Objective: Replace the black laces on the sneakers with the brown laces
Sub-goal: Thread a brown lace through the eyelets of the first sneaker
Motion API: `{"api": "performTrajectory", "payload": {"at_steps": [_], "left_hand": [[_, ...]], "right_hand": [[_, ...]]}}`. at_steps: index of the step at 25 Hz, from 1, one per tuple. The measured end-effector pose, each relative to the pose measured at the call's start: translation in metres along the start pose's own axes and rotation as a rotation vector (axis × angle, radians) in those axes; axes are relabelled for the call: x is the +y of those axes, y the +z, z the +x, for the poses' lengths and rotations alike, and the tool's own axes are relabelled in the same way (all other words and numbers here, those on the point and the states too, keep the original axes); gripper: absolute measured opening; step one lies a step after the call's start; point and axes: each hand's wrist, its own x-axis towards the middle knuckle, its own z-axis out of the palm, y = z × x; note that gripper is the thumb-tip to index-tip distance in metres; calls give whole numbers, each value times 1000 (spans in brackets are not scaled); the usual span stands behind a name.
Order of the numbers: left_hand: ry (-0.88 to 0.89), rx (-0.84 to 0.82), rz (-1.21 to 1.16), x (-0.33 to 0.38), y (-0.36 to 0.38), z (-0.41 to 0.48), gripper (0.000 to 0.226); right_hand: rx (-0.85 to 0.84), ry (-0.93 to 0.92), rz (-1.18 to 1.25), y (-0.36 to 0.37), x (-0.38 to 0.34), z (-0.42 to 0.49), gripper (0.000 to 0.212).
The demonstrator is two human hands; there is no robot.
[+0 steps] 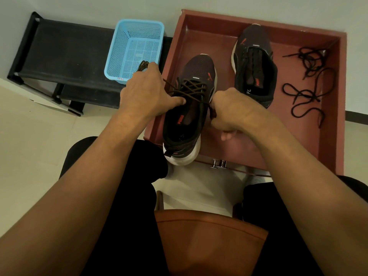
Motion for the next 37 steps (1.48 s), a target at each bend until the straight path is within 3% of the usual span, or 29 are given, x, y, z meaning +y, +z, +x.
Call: {"api": "performTrajectory", "payload": {"at_steps": [5,9,14,17,24,29,32,34,37], "left_hand": [[-77,-89,96,-9,-6,-3,92],[-104,-104,101,-4,-10,-6,68],[-99,-147,66,-4,-7,-3,48],[-83,-183,47,-9,-6,0,44],[-17,-187,40,-10,-3,4,43],[-7,-205,50,-12,-1,7,43],[12,-204,65,-13,0,8,43],[26,-208,76,-12,1,8,44],[35,-199,78,-13,0,8,45]], "right_hand": [[215,-194,203,-19,9,-14,5],[233,-222,187,-17,9,-12,11],[104,-62,-119,0,10,-4,12],[22,-12,-221,14,2,-6,34],[308,-162,121,-14,6,-9,2],[273,-169,68,-14,8,-8,15],[128,-78,-101,-6,11,-5,11],[84,-71,-141,-1,10,-3,19],[152,-99,-88,-3,8,-2,12]]}}
